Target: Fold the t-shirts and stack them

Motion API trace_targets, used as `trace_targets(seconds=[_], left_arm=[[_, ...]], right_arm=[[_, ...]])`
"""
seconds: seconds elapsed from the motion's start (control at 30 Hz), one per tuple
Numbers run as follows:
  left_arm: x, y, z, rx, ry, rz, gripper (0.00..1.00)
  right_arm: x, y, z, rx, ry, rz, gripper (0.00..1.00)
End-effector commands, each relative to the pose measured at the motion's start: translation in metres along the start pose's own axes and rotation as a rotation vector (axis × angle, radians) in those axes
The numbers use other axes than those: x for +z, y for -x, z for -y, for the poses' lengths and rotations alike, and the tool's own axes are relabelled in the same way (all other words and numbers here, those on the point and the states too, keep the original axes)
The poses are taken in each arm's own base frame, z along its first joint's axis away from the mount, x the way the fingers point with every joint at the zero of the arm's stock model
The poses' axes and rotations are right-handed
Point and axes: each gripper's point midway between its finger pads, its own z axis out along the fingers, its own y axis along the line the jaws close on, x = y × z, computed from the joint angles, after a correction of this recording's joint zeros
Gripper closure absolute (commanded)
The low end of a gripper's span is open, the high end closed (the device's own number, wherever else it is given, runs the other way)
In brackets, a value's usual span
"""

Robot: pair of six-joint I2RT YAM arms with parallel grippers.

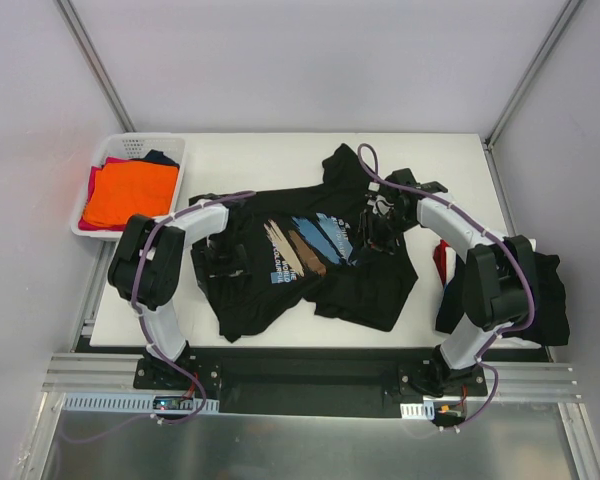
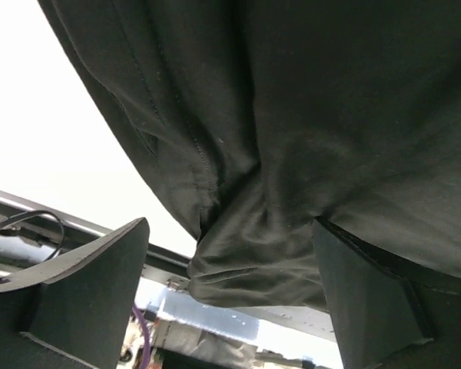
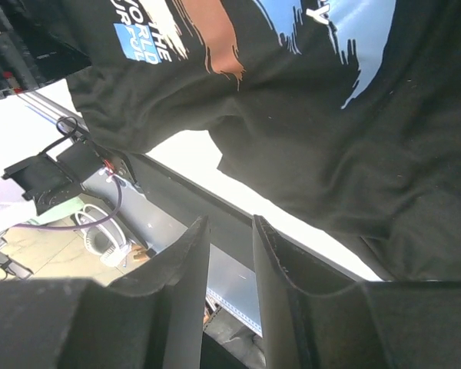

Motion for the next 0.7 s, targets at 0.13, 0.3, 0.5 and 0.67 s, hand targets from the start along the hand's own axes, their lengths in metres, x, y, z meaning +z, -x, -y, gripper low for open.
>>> trace_targets(seconds=[0.13, 0.3, 0.5, 0.67], left_arm=[[-0.061, 0.03, 0.01, -0.062, -0.169, 0.257, 1.0], [-0.031, 0.02, -0.006, -0.095, -0.076, 0.198, 1.0], [-0.01, 0.02, -0.003, -0.116, -0.108, 0.143, 1.0], [-0.001, 0.02, -0.005, -0.121, -0.107, 0.13, 1.0]], right_arm=[[-0.005, -0.006, -0.003, -0.043, -0.025, 0.008, 0.68], [0.001, -0.009, -0.002, -0.05, -0.041, -0.007, 0.69], [0.001, -0.008, -0.004, -0.053, -0.05, -0.014, 0.69], [0.002, -0.011, -0.003, -0.052, -0.058, -0.022, 0.69]])
